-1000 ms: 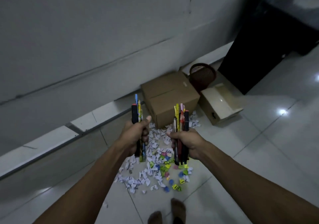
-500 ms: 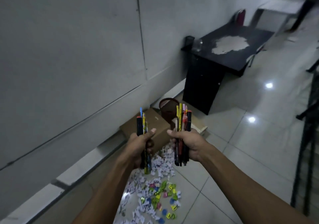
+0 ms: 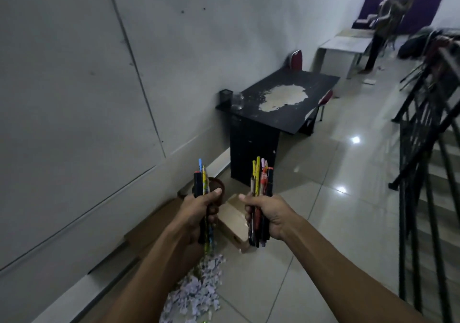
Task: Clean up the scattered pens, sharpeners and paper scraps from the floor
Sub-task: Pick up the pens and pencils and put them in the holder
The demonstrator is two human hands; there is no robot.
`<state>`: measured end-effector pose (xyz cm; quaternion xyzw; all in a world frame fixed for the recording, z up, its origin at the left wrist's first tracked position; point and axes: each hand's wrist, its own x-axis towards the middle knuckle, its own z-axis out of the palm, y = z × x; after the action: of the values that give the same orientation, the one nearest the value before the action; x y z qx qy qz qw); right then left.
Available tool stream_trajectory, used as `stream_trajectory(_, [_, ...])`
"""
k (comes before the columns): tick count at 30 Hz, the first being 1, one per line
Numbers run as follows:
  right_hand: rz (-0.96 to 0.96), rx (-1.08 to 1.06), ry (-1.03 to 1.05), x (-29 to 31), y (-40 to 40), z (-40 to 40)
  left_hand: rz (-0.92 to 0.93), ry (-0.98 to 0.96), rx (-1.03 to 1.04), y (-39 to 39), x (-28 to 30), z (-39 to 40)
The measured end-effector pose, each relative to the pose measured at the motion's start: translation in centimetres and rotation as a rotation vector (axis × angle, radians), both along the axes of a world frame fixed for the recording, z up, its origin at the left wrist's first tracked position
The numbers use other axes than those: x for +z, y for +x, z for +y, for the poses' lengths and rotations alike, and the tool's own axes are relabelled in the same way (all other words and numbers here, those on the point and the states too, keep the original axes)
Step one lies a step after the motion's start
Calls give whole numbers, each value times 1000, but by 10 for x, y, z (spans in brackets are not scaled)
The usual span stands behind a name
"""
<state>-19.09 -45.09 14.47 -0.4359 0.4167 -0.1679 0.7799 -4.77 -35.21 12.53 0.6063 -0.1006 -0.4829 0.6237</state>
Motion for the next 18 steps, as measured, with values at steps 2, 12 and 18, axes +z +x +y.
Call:
stream_trajectory(2, [-10,3,-6,4,-8,-35,6,-13,-11,-6,6,-37])
stream_trajectory(12, [29,48,15,5,-33,-171,-10,34,26,-33,6,-170])
stream_trajectory(18, [39,38,28,-9,-8,-251,29,32,21,2,-14,-255])
